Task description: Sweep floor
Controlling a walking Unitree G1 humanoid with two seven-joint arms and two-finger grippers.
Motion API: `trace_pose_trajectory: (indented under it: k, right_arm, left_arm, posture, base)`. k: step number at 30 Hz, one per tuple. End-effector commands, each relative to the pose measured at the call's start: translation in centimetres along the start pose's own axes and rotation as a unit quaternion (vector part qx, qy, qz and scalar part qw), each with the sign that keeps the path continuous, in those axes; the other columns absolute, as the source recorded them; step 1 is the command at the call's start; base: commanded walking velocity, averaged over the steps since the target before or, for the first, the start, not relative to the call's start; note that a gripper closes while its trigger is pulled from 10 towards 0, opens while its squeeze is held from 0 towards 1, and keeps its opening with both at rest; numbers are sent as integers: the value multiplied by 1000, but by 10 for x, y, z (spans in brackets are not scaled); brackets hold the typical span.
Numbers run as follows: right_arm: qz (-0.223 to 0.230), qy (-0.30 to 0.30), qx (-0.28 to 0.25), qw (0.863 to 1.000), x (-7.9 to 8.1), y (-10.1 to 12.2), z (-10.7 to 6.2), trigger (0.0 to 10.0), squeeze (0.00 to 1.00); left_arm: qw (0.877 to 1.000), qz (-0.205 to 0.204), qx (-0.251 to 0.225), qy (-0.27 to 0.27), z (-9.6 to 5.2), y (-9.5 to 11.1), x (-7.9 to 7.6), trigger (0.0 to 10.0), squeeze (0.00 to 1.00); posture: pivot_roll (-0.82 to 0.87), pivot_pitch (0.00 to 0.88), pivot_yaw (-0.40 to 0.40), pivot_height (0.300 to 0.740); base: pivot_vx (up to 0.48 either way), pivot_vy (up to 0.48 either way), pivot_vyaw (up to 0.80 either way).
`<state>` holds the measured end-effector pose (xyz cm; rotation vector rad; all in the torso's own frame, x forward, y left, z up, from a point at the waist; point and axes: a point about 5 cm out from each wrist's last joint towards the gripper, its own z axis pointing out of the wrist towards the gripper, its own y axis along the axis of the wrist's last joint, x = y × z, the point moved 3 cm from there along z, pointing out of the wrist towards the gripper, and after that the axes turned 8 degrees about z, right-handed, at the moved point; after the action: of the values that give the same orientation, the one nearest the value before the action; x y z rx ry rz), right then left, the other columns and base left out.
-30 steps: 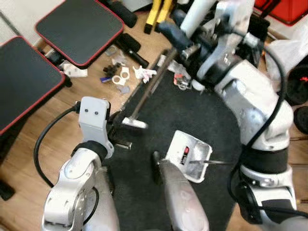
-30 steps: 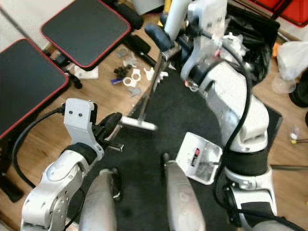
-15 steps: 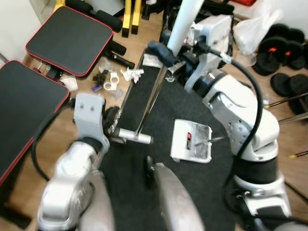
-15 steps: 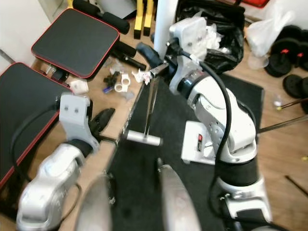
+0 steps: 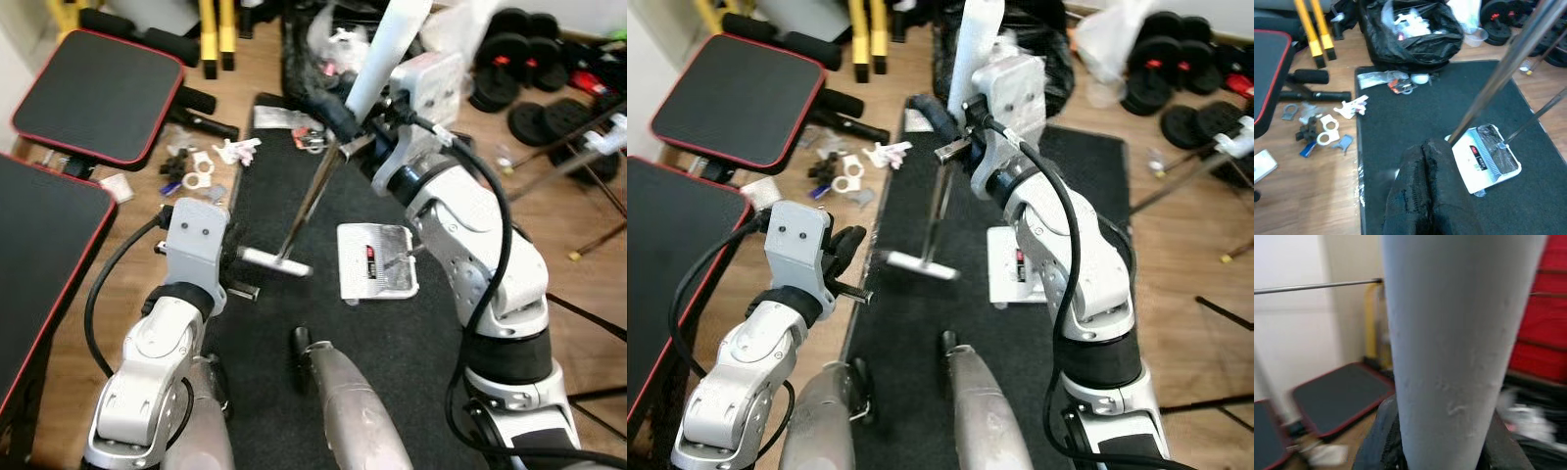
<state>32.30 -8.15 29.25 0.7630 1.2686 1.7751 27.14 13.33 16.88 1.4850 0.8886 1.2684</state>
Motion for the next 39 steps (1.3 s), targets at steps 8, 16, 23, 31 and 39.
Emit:
trace_pose_trajectory:
  k: [8,16,23,31,39]
  right_arm:
    - [2,-45,-32,998,-10,4,-1,10000,0]
    - [14,-52,-56,997,-13,10,2,10000,0]
    - [27,-54,-63,996,-13,10,3,10000,0]
    - [42,-59,-79,994,-13,11,5,10000,0]
    - [88,-57,-84,991,-11,12,10,10000,0]
  left_arm:
    - [999,-24,15,-26,-4,-7,-15,10000,0]
    - [999,-41,12,-33,-3,-9,-23,10000,0]
    - [998,-45,9,-36,-1,-11,-25,10000,0]
    - [998,-43,6,-36,-1,-9,-26,10000,0]
    - [998,-42,2,-36,-2,-8,-27,10000,0]
  posture:
    - [-109,239,-126,740]
    - [-111,225,-128,740]
    - [-111,212,-128,740]
    - [-110,236,-124,740]
    - [-105,249,-127,740]
  base:
    - [0,0,-800]
    - [0,0,-800]
    - [0,0,-800]
    - [0,0,-800]
    - [0,0,-300]
